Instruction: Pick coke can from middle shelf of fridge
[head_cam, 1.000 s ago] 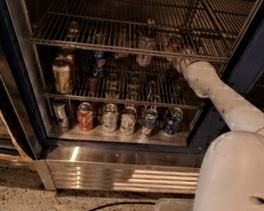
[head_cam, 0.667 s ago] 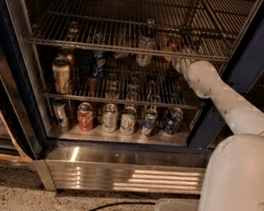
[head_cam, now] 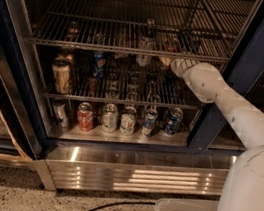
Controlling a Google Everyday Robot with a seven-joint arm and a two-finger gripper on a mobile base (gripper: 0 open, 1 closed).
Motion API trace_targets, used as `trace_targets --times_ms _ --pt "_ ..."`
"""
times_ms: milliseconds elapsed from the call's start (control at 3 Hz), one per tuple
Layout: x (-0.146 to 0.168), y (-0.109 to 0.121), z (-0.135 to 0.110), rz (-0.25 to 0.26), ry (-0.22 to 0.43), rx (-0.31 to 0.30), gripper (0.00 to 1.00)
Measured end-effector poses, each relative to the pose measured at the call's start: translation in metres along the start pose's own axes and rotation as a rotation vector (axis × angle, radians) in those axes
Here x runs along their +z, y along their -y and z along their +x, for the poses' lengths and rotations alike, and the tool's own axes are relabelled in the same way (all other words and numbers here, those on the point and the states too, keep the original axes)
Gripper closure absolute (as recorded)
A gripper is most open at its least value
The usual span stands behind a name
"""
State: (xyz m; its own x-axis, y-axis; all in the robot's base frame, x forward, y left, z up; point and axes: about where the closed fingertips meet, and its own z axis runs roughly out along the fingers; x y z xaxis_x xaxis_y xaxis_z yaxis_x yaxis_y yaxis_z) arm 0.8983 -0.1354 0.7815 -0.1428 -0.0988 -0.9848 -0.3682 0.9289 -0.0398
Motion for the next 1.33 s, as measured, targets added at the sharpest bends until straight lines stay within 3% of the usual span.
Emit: trace_targets --times_ms 1000,1333 --pt "-0.03 -0.028 0.012 -0.062 -0.026 0.024 1.0" --pt "-0.061 -0.032 0.015 -0.083 -0.017 0.025 1.0"
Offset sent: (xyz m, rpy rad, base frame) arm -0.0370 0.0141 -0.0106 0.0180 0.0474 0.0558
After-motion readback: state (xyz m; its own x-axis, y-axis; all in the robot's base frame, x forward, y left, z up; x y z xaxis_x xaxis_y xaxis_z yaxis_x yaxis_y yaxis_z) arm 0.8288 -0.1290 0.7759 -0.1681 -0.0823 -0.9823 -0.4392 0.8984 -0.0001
